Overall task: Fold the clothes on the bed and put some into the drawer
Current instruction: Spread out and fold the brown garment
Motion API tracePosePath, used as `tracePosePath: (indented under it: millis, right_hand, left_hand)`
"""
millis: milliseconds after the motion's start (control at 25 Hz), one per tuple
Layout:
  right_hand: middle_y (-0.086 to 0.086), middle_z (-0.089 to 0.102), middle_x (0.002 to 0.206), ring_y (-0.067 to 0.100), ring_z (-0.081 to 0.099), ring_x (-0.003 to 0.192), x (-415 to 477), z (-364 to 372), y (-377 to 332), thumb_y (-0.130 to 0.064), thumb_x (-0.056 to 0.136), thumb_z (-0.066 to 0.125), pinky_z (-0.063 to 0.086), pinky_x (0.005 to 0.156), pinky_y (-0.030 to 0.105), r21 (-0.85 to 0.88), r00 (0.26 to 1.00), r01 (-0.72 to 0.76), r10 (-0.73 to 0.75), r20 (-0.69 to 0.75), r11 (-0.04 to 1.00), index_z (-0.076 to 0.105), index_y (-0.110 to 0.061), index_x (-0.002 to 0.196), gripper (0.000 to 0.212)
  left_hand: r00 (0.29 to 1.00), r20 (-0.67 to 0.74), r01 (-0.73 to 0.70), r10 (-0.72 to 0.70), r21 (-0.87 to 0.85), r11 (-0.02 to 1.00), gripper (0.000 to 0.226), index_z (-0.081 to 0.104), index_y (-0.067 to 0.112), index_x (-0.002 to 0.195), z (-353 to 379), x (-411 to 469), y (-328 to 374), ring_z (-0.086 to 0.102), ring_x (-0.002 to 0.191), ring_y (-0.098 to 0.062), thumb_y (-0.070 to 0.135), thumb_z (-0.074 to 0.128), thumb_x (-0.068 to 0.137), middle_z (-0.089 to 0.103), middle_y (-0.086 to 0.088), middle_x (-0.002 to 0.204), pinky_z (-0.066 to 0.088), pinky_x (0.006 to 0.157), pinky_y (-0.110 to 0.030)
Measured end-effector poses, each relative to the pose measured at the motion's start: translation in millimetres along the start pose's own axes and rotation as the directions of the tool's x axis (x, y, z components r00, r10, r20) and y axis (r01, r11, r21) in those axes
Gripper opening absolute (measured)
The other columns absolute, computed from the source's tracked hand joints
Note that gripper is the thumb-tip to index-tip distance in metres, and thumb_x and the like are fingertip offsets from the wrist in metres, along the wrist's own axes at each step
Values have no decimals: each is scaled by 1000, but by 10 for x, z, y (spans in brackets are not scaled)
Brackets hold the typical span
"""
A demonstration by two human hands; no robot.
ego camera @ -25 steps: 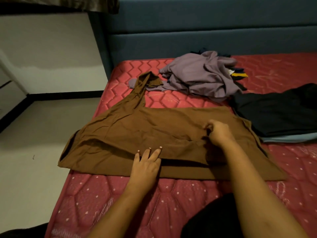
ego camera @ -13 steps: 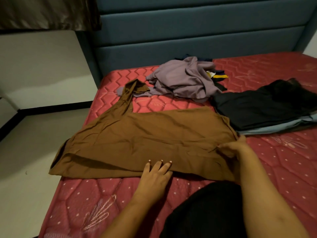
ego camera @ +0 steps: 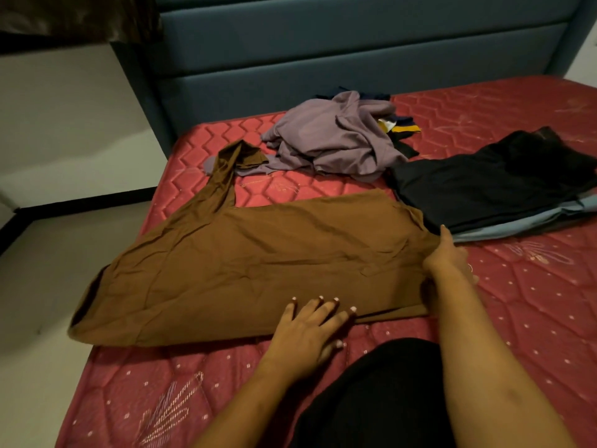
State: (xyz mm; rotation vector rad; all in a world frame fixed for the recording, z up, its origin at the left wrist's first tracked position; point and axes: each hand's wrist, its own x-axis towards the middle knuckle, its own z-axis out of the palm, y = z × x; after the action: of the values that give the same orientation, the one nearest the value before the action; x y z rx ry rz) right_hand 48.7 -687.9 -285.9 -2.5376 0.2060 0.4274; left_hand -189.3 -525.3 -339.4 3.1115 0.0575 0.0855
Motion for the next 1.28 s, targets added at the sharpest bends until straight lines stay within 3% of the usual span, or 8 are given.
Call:
tracePosePath:
  millis: [280,440,520,600,800,960,1160,1280]
  right_hand:
    - [2,14,158,31,13,142,-373,109,-516,-14,94,45,12,112,55,-353,888,239,-351,-296,905,18,-40,150,66]
    - [-5,6,161,23,6,148,-1228,959,-1104,-29,98,43,8,116,54,-442,601,756,-779,179,482,21,-42,149,57]
    - [-8,3,162,21,4,148,-1696,1433,-1207,-42,98,42,5,115,55,-345,356,914,-832,424,215,13,-45,149,59]
    - [-8,1,162,21,1,148,-1947,1824,-1232,-50,98,35,3,114,57,-289,249,952,-801,544,99,6,-48,149,59]
    - [-12,6,161,18,2,149,-1972,2349,-1302,-63,82,-4,1,114,57,-321,240,943,-854,462,91,3,-51,148,67]
    - [-17,14,159,13,4,148,-1848,2515,-1457,-65,85,-1,1,114,55,-350,326,918,-859,395,188,5,-53,147,63]
    - [-15,16,159,19,4,148,-1855,2581,-1532,-56,99,18,-1,115,56,-439,485,836,-818,309,330,14,-49,148,50]
    - [-9,10,161,18,1,149,-2166,2627,-1601,-48,100,23,0,115,55,-389,494,837,-837,237,384,14,-38,152,54]
  left_hand:
    - [951,66,293,-302,120,949,72,37,38,145,-90,-693,-1021,52,127,-22,60,42,77,50,2,142,42,95,-58]
    - [949,64,285,-307,239,928,75,40,36,143,-295,-1259,-1620,52,126,-23,40,40,68,51,-1,142,42,94,-57]
    - [945,45,301,-323,262,917,74,42,36,142,-379,-1579,-1916,55,121,-26,32,37,68,54,-1,138,48,88,-53]
    - [934,11,347,-357,208,915,69,42,37,141,-412,-1855,-2154,61,112,-28,26,36,73,59,1,133,51,81,-44]
    - [921,-182,351,-345,3,936,52,67,30,118,-382,-1795,-2415,70,89,-23,24,39,74,70,-1,114,56,71,-34]
    - [938,-188,283,-290,-63,957,42,77,30,96,-391,-1911,-2750,72,90,-21,20,44,71,74,6,100,58,74,-34]
    - [775,-116,619,-621,-61,783,66,74,28,108,-459,-2469,-2990,65,106,-29,-15,41,69,71,-3,113,49,89,-40]
    - [779,-349,544,-521,-38,838,55,73,17,108,-576,-2259,-2723,67,103,-30,2,37,69,71,-5,111,49,88,-46]
